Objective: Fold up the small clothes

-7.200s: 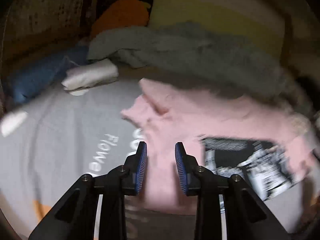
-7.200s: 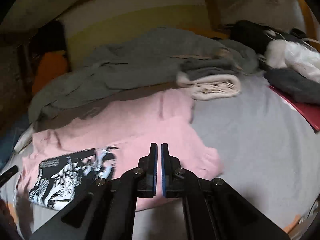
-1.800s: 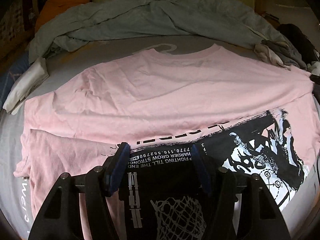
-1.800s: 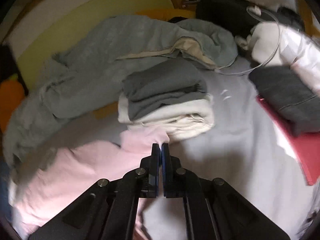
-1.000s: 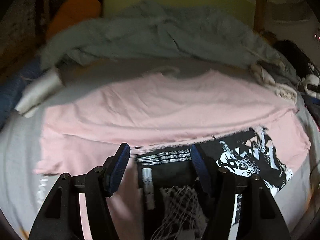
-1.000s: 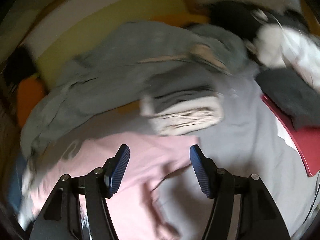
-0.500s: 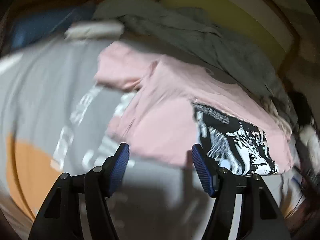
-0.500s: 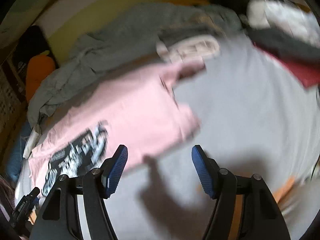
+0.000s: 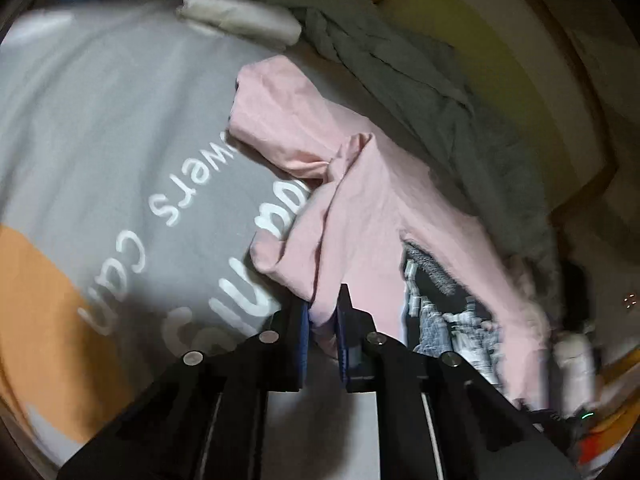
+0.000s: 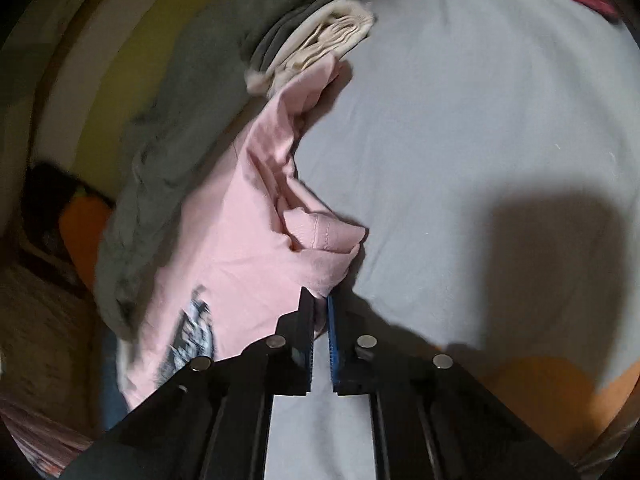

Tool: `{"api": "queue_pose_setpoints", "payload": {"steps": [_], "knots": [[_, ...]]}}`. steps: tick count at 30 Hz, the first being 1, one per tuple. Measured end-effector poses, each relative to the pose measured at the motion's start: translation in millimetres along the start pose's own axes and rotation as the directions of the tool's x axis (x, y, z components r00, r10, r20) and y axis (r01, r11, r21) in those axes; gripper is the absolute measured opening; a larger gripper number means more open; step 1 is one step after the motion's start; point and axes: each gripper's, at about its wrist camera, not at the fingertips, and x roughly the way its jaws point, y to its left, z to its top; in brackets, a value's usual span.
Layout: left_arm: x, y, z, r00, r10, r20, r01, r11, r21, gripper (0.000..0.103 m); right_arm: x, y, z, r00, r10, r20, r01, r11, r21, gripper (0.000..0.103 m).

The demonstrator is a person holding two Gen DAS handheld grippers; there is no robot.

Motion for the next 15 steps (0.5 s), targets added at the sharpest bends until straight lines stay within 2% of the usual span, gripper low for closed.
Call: {"api": "queue_pose_setpoints", "payload": {"steps": [2, 4, 7, 8, 11, 13, 15], "knots": [[-15.5, -4.4, -1.6, 0.999, -0.016, 0.033, 0.016, 1.0, 0.023, 0.009, -17.0, 7.1, -3.9, 0.998, 0.028, 0.05, -0.026, 0.999, -0.041, 0.004], [-38.2, -18.9, -6.0, 0.997, 0.017, 0.076, -0.024, 0.996, 0.091, 0.009, -33.9, 17.6, -9.3, 0.996, 0.041, 0.074, -0.034, 0.995, -0.094, 0.004], [-66.2, -27.3, -5.7, 0.996, 0.017, 0.088, -0.024, 0.997, 0.077, 0.009, -58.4, 25.6, -13.5, 0.995, 0.063, 0.079, -0.054, 0.993, -0.109, 0.004], [-71.7, -28.3, -2.7, 0.997, 0.025, 0.076, -0.03, 0.998, 0.06, 0.009, -64.4, 26.8, -12.6, 0.996, 0.064, 0.07, -0.056, 0.993, -0.102, 0.004], [-66.0, -27.5, 15.2, 1.0, -0.027, -0.009, 0.027, 1.0, -0.016, 0.009, -69.4, 37.5, -2.4, 0.998, 0.046, 0.052, -0.04, 0.994, -0.101, 0.004], [-54.4, -31.0, 30.6, 1.0, -0.01, -0.017, 0.01, 0.999, -0.038, 0.009, -57.9, 50.6, 8.0, 0.998, 0.048, 0.047, -0.042, 0.993, -0.113, 0.004], [-43.3, -40.2, 47.9, 0.999, -0.03, -0.019, 0.029, 0.998, -0.048, 0.009, -41.5, 67.1, 21.3, 0.997, 0.051, 0.053, -0.046, 0.994, -0.103, 0.004]]}}
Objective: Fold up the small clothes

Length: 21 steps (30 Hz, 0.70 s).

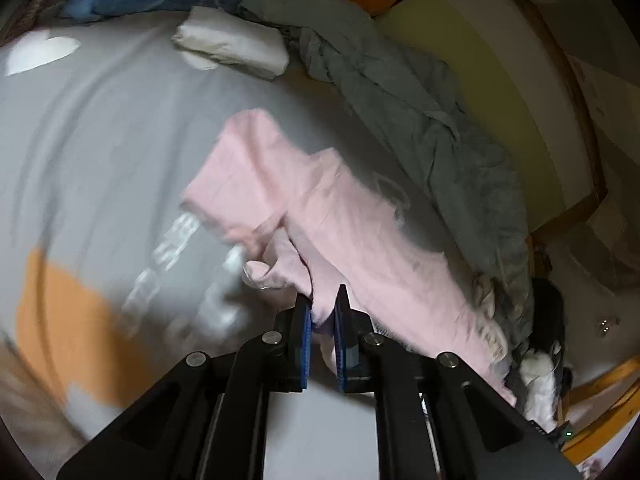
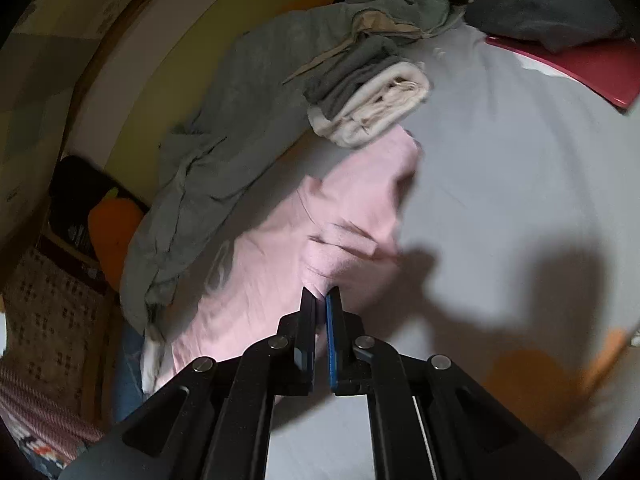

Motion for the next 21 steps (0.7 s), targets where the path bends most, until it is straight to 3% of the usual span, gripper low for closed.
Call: {"api": "queue_pose_setpoints", "payload": {"steps": [3, 6, 11, 16, 19, 21], "knots": [[23.8, -25.3, 33.0, 1.0, 0.016, 0.009, -0.017, 0.999, 0.029, 0.009, 32.2, 29.5, 28.1, 1.0, -0.003, 0.028, 0.004, 1.0, -0.03, 0.004], [63.3, -45.3, 63.5, 0.993, 0.113, -0.018, -0.111, 0.991, 0.08, 0.009, 61.3, 46.2, 48.2, 0.997, -0.039, 0.067, 0.04, 0.999, -0.021, 0.004], [125.4, -57.8, 97.7, 0.978, 0.203, -0.056, -0.194, 0.973, 0.127, 0.009, 126.6, 79.8, 68.7, 0.991, -0.108, 0.079, 0.117, 0.986, -0.12, 0.004], [167.5, -63.4, 115.4, 0.965, 0.253, -0.071, -0.236, 0.953, 0.19, 0.009, 176.3, 81.0, 91.4, 0.989, -0.148, 0.027, 0.15, 0.983, -0.103, 0.004], [185.1, -69.9, 116.4, 0.954, 0.294, -0.058, -0.266, 0.921, 0.285, 0.009, 188.0, 84.2, 94.0, 0.988, -0.153, 0.035, 0.156, 0.98, -0.121, 0.004], [192.5, -69.4, 118.2, 0.954, 0.295, -0.06, -0.265, 0.916, 0.301, 0.01, 195.7, 88.6, 94.4, 0.983, -0.18, 0.044, 0.184, 0.97, -0.158, 0.004]]}}
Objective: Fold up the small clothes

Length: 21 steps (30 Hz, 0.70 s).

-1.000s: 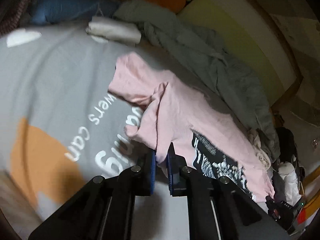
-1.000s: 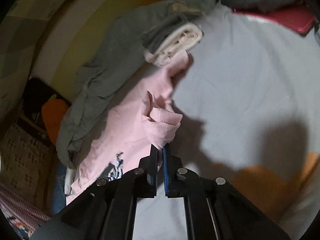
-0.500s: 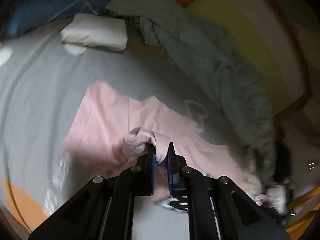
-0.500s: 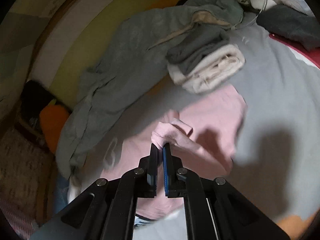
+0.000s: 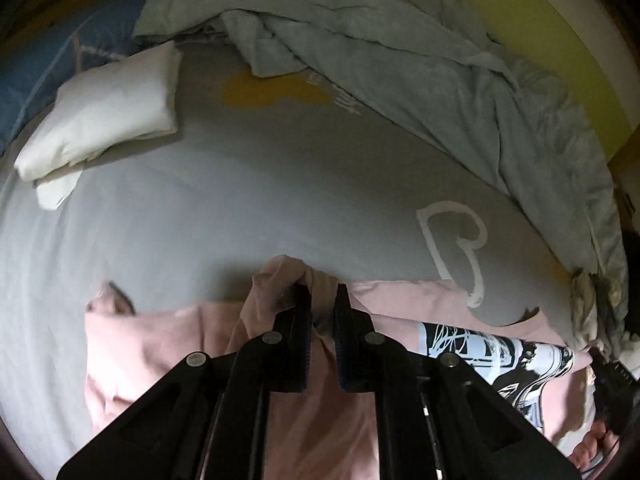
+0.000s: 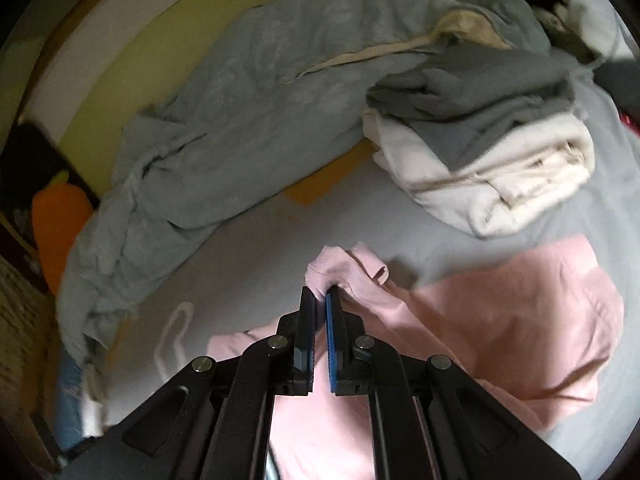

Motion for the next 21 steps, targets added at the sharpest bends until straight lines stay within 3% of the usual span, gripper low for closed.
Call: {"api": "queue_pose_setpoints", "payload": {"steps": [3, 5, 7, 9, 10, 12, 13, 15, 16, 19, 21], "knots": [[2.2, 16.0, 6.1, 0.997, -0.073, -0.007, 0.072, 0.994, -0.079, 0.01, 10.2, 3.5, 8.5, 1.0, 0.023, -0.002, -0.023, 1.0, -0.006, 0.004], [0.1, 21.0, 11.0, 0.994, -0.112, 0.01, 0.113, 0.991, -0.075, 0.011, 20.5, 14.2, 16.8, 0.999, 0.044, -0.015, -0.046, 0.994, -0.098, 0.005], [-4.6, 17.4, 14.5, 0.993, -0.111, 0.034, 0.111, 0.994, 0.003, 0.015, 35.1, 28.1, 23.0, 0.992, -0.081, -0.099, 0.057, 0.972, -0.228, 0.009], [-8.0, 6.7, 16.3, 0.995, -0.098, 0.031, 0.095, 0.991, 0.096, 0.022, 32.5, 36.1, 22.6, 0.986, -0.127, -0.112, 0.085, 0.944, -0.32, 0.015], [-14.7, -0.6, 14.6, 0.996, -0.066, 0.054, 0.056, 0.984, 0.167, 0.028, 24.2, 39.2, 20.9, 0.987, -0.143, -0.07, 0.108, 0.925, -0.365, 0.021], [-33.6, -9.8, 10.6, 0.985, -0.001, 0.171, -0.041, 0.968, 0.246, 0.035, 6.7, 45.5, 18.5, 0.978, -0.195, 0.071, 0.206, 0.872, -0.444, 0.062], [-41.8, -9.2, 10.4, 0.978, 0.01, 0.208, -0.063, 0.967, 0.247, 0.035, 2.2, 48.3, 18.7, 0.971, -0.204, 0.127, 0.24, 0.847, -0.474, 0.063], [-55.1, -0.6, 15.7, 0.973, -0.034, 0.227, -0.013, 0.98, 0.201, 0.039, 0.7, 55.1, 22.2, 0.953, -0.247, 0.175, 0.302, 0.803, -0.513, 0.063], [-60.0, 3.6, 17.4, 0.972, -0.04, 0.233, -0.003, 0.983, 0.181, 0.04, -0.8, 56.3, 26.3, 0.955, -0.252, 0.157, 0.297, 0.811, -0.504, 0.063], [-73.9, 3.3, 10.5, 0.969, -0.016, 0.246, -0.035, 0.979, 0.203, 0.04, -18.0, 55.4, 30.4, 0.987, -0.141, 0.08, 0.162, 0.876, -0.455, 0.063], [-76.0, -5.6, -5.1, 0.976, 0.001, 0.216, -0.061, 0.96, 0.272, 0.041, -30.5, 59.4, 14.9, 0.996, -0.077, 0.034, 0.084, 0.852, -0.517, 0.063]]}}
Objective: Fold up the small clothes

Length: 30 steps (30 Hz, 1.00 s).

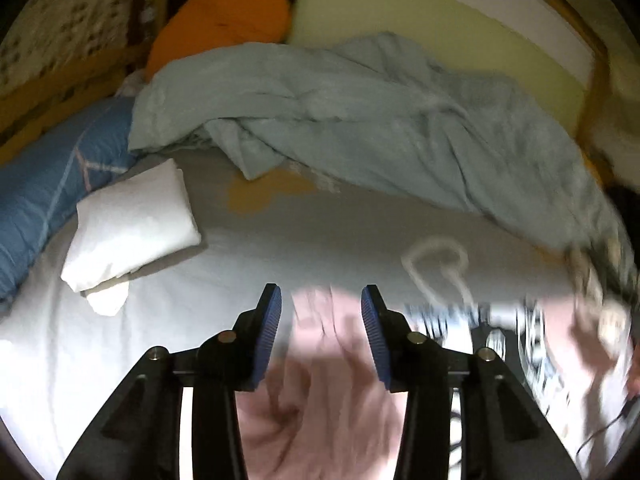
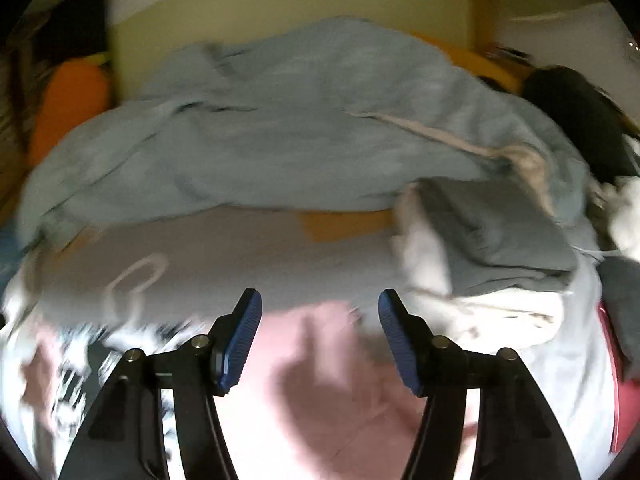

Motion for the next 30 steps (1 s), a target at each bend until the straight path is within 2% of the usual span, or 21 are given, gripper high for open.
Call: {"api": "queue_pose_setpoints", "payload": {"steps": [1, 2, 3, 5, 7, 8, 9, 10, 13, 14, 15, 18, 25, 28, 29, 30], "knots": [[0.6, -3.5, -8.8, 0.998, 0.013, -0.061, -0.012, 1.0, 0.021, 0.041, -6.1, 10.6, -8.8, 1.0, 0.027, -0.009, -0.028, 0.998, -0.06, 0.063], [5.2, -6.1, -20.5, 0.988, 0.024, -0.154, -0.021, 1.0, 0.021, 0.038, -10.9, 20.4, -17.5, 0.999, 0.041, -0.015, -0.043, 0.993, -0.108, 0.063], [5.8, -4.1, -31.9, 0.979, 0.003, -0.202, -0.004, 1.0, -0.002, 0.03, -14.3, 27.9, -25.7, 0.998, 0.058, -0.023, -0.061, 0.988, -0.144, 0.063], [3.8, 3.3, -53.1, 0.967, -0.073, -0.242, 0.056, 0.995, -0.077, 0.027, -13.4, 34.8, -36.9, 0.994, 0.092, -0.052, -0.1, 0.982, -0.161, 0.063], [5.5, 7.0, -64.2, 0.952, -0.128, -0.279, 0.099, 0.988, -0.114, 0.027, -8.0, 31.1, -48.5, 0.981, 0.149, -0.127, -0.162, 0.982, -0.093, 0.063], [6.7, 6.1, -67.9, 0.95, -0.123, -0.287, 0.095, 0.99, -0.108, 0.027, -2.8, 26.7, -52.6, 0.963, 0.205, -0.177, -0.214, 0.976, -0.032, 0.063], [8.1, 6.0, -69.0, 0.954, -0.086, -0.287, 0.062, 0.994, -0.09, 0.027, -0.3, 24.4, -56.6, 0.949, 0.242, -0.202, -0.246, 0.969, 0.006, 0.063], [11.0, 6.2, -69.8, 0.957, -0.045, -0.286, 0.026, 0.997, -0.071, 0.027, 0.2, 24.7, -62.6, 0.943, 0.259, -0.21, -0.26, 0.965, 0.02, 0.063], [24.8, 5.1, -72.4, 0.946, -0.051, -0.319, 0.034, 0.998, -0.058, 0.027, 4.7, 30.2, -78.2, 0.932, 0.267, -0.246, -0.275, 0.962, 0.002, 0.063], [30.1, 4.0, -74.8, 0.94, -0.044, -0.338, 0.032, 0.999, -0.043, 0.012, 11.9, 30.9, -82.5, 0.923, 0.27, -0.275, -0.279, 0.96, 0.007, 0.063], [32.4, 4.7, -78.0, 0.939, -0.023, -0.344, 0.015, 1.0, -0.027, 0.002, 19.0, 29.6, -86.8, 0.914, 0.267, -0.305, -0.275, 0.961, 0.019, 0.062], [26.1, 8.7, -83.7, 0.937, 0.008, -0.349, -0.009, 1.0, 0.001, 0.002, 45.4, 22.3, -100.3, 0.897, 0.209, -0.39, -0.207, 0.977, 0.049, 0.049], [24.7, 23.7, -87.9, 0.933, -0.007, -0.359, -0.011, 0.999, -0.048, 0.004, 49.6, 25.5, -105.1, 0.904, 0.153, -0.398, -0.17, 0.985, -0.008, 0.048], [17.3, 17.2, -86.6, 0.943, 0.033, -0.332, -0.033, 0.999, 0.006, 0.015, 47.8, 28.0, -106.3, 0.909, 0.14, -0.392, -0.162, 0.987, -0.023, 0.048], [15.5, 18.3, -86.6, 0.945, 0.041, -0.324, -0.041, 0.999, 0.006, 0.025, 47.7, 28.8, -107.0, 0.91, 0.136, -0.391, -0.16, 0.987, -0.029, 0.048], [12.4, 21.8, -86.0, 0.949, 0.043, -0.312, -0.048, 0.999, -0.008, 0.028, 48.3, 29.5, -104.7, 0.91, 0.133, -0.392, -0.159, 0.987, -0.035, 0.048]]}}
